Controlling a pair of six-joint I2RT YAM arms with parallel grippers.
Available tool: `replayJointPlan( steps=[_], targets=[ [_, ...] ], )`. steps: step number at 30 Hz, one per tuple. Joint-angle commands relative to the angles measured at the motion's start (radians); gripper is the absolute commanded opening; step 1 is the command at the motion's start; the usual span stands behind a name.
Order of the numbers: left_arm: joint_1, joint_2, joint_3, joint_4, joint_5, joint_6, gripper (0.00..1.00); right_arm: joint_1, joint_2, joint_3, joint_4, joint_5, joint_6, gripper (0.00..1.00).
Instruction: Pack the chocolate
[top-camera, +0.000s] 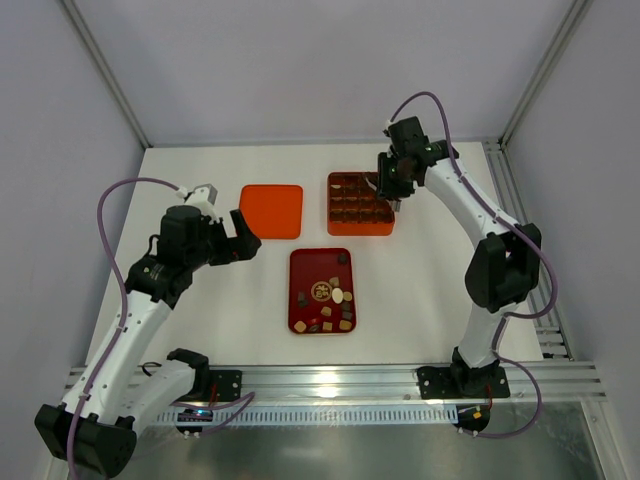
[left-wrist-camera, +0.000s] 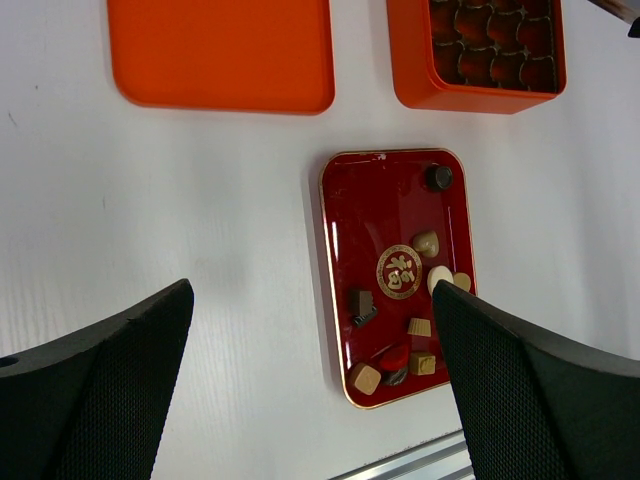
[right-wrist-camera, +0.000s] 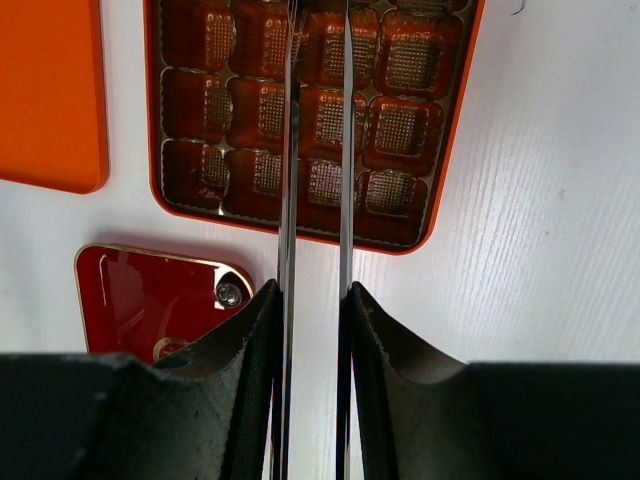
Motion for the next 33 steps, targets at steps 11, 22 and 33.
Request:
replayJointPlan(
  steps=[11, 22, 33],
  targets=[
    [0.002, -0.004, 0.002, 0.014, -0.002, -0.002, 1.00, -0.006, 0.028, 0.037, 0.035, 0.026, -0.009, 0.39],
    [0.002, 0.000, 0.002, 0.014, -0.004, 0.000, 1.00, -0.005, -0.008, 0.061, 0.016, 0.023, -0.008, 0.42],
    [0.002, -0.003, 0.000, 0.014, -0.010, -0.002, 1.00, 0.096, -0.309, -0.144, 0.038, 0.003, 0.003, 0.42]
  ],
)
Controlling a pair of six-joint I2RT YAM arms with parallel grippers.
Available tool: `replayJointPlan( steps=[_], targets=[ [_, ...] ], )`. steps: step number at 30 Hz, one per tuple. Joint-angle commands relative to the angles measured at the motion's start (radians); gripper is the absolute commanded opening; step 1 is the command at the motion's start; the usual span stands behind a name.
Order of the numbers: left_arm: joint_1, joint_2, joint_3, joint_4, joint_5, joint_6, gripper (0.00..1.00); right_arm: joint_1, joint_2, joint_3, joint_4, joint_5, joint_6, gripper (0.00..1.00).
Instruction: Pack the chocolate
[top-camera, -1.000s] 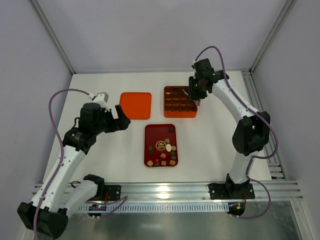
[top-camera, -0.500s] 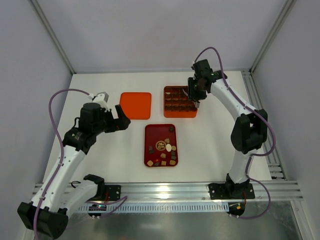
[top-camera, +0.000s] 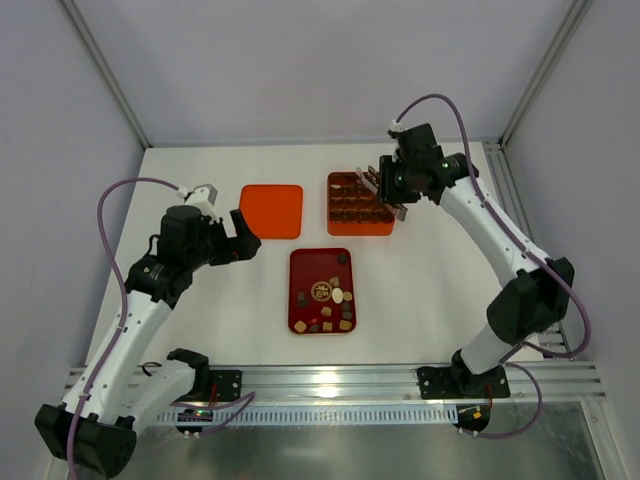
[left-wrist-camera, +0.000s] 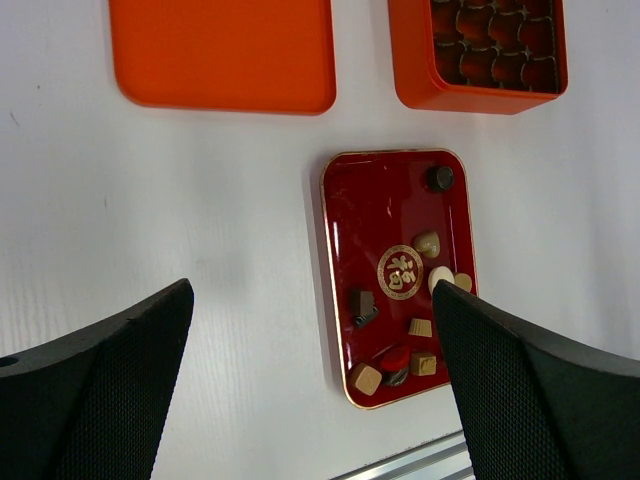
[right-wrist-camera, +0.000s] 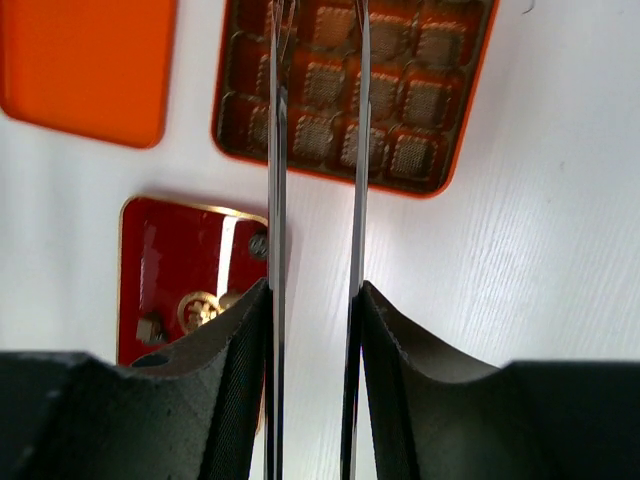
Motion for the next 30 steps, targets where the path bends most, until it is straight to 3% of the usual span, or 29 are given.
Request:
replayJointPlan(
  steps=[1, 7, 14, 20, 30],
  targets=[
    [0.002, -0.003, 0.002, 0.012, -0.005, 0.000, 1.00, 0.082, -0.174, -0.123, 0.033, -0.009, 0.015, 0.42],
    [0.002, -0.002, 0.002, 0.012, -0.008, -0.002, 1.00, 0.296, -0.356, -0.323, 0.065, 0.054, 0.116, 0.42],
    [0.001, -0.005, 0.002, 0.012, -0.012, -0.002, 1.00, 0.562, -0.397, -0.426, 0.116, 0.107, 0.295, 0.42],
    [0.002, 0.000, 0.004, 0.012, -0.007, -0.002, 1.00, 0.699, -0.316, -0.451, 0.164, 0.132, 0.374, 0.42],
    [0.002, -0.005, 0.002, 0.012, -0.005, -0.003, 1.00, 0.768, -0.226, -0.432, 0.124, 0.204, 0.413, 0.43]
  ],
)
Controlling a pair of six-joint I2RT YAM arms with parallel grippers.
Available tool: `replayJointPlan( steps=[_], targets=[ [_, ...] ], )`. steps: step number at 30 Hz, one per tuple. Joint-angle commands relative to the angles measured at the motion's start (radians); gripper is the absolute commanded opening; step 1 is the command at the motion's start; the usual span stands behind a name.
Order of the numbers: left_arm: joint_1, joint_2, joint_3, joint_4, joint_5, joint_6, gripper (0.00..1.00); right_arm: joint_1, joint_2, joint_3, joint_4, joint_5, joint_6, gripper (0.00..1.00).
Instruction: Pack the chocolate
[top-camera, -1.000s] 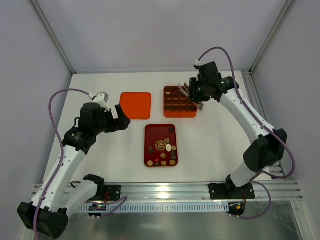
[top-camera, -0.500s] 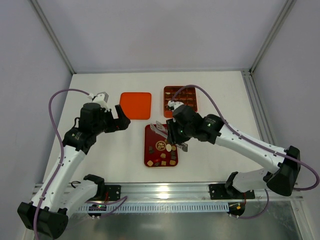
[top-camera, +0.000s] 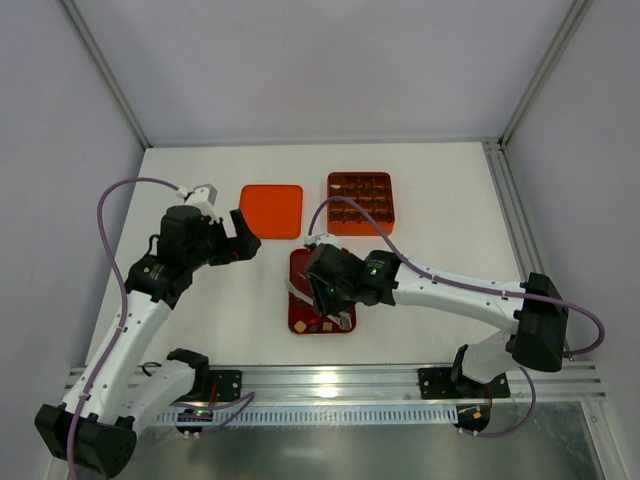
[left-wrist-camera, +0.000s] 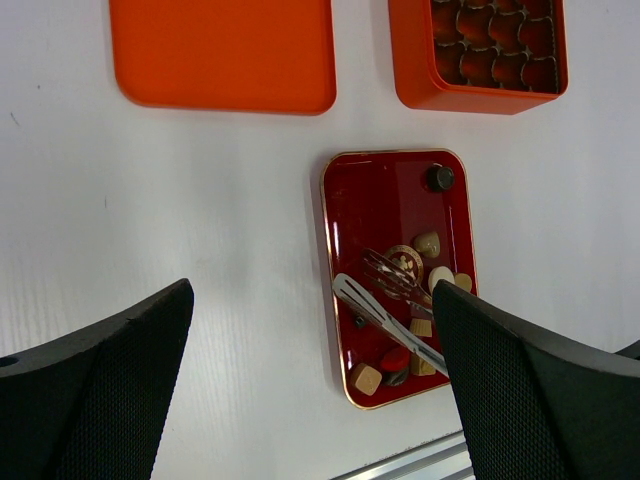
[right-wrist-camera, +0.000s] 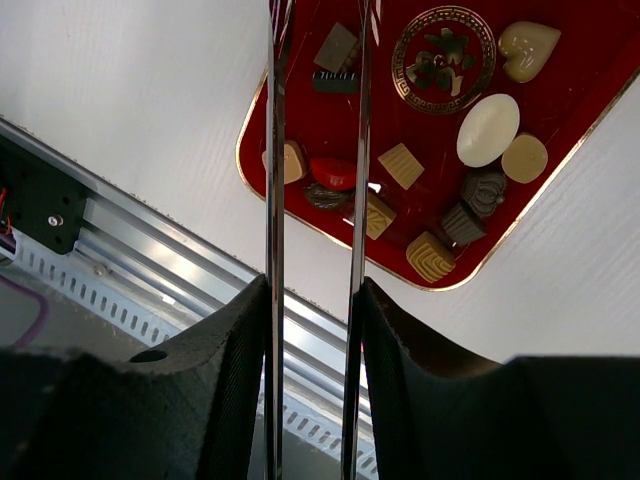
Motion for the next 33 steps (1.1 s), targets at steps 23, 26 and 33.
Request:
replayJointPlan(
  steps=[23, 26, 33],
  targets=[
    [0.002, -0.007, 0.002, 0.013, -0.001, -0.003, 1.00, 0.069, -0.046, -0.044, -0.028, 0.086, 0.111, 0.45],
    [0.002, -0.007, 0.000, 0.013, 0.000, -0.002, 1.00, 0.075, -0.046, -0.044, -0.027, 0.086, 0.115, 0.45],
    [0.002, -0.008, 0.002, 0.013, -0.001, -0.002, 1.00, 0.084, -0.042, -0.034, -0.027, 0.077, 0.112, 0.38]
  ],
)
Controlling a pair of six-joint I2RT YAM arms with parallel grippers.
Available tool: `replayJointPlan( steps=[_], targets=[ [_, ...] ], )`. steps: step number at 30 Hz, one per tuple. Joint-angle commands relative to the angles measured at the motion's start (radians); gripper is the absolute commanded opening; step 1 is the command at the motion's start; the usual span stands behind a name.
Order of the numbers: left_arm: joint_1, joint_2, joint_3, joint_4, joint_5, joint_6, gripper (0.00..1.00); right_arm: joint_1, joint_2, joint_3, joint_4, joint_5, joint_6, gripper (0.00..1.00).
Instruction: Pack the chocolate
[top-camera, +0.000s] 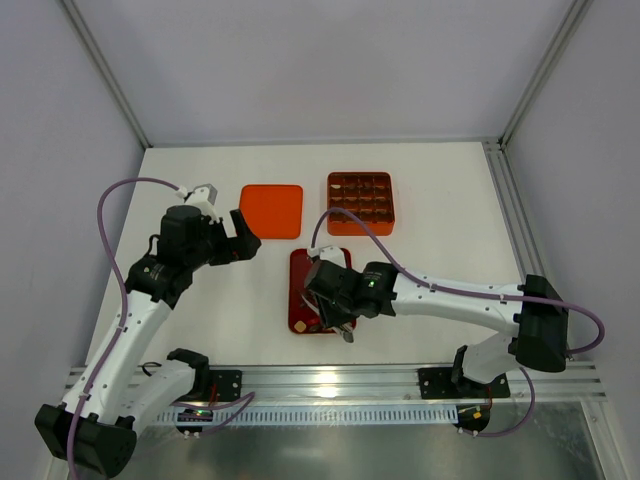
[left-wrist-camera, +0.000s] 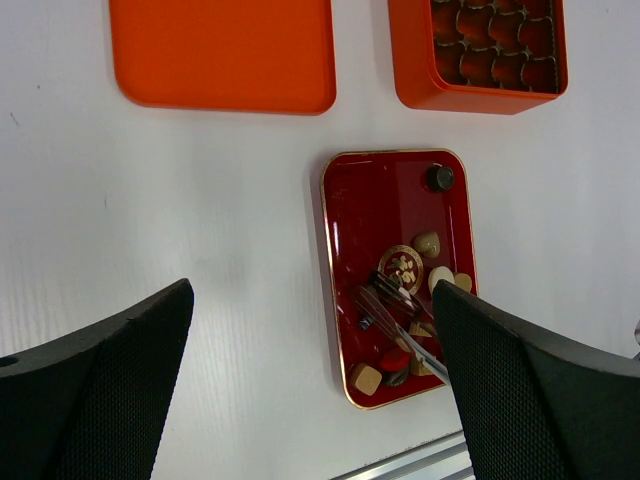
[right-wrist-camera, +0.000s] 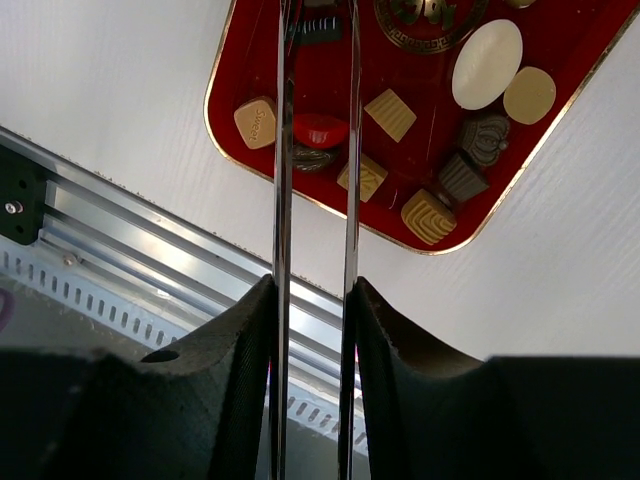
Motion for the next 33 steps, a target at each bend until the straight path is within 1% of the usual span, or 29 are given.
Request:
replayJointPlan(
  steps=[1, 10, 21, 24, 25, 28, 29, 31, 32, 33],
  targets=[
    [0.002, -0.007, 0.002, 0.013, 0.000, -0.002, 1.00, 0.010, -0.038, 0.016, 0.011, 0.020, 0.014, 0.38],
    [0.001, -0.007, 0.002, 0.013, -0.003, -0.002, 1.00, 0.007, -0.032, 0.065, -0.044, 0.075, -0.024, 0.31],
    [0.002, -0.007, 0.002, 0.013, -0.006, -0.003, 1.00, -0.075, -0.064, 0.114, -0.038, 0.058, -0.103, 0.29],
    [0.002, -0.008, 0.002, 0.011, -0.003, -0.002, 1.00, -0.141, -0.087, 0.127, -0.036, 0.046, -0.147, 0.30],
    [0.002, -0.007, 0.002, 0.014, -0.006, -0.002, 1.00, -0.192, -0.102, 0.128, -0.030, 0.031, -0.161, 0.29],
    [0.002, -0.007, 0.002, 0.013, -0.003, -0.002, 1.00, -0.282, -0.119, 0.145, -0.036, 0.034, -0.228, 0.29],
    [0.001, -0.005, 0.002, 0.013, -0.002, -0.002, 1.00, -0.356, -0.125, 0.157, -0.035, 0.034, -0.248, 0.29],
    [0.002, -0.003, 0.004, 0.013, 0.000, -0.003, 1.00, -0.431, -0.128, 0.174, -0.032, 0.029, -0.302, 0.29],
    [0.001, -0.002, 0.005, 0.013, -0.002, -0.003, 1.00, -0.513, -0.128, 0.192, -0.029, 0.020, -0.317, 0.29],
    [0.002, -0.002, 0.004, 0.013, 0.003, -0.003, 1.00, -0.549, -0.122, 0.200, -0.021, 0.015, -0.336, 0.29]
  ],
)
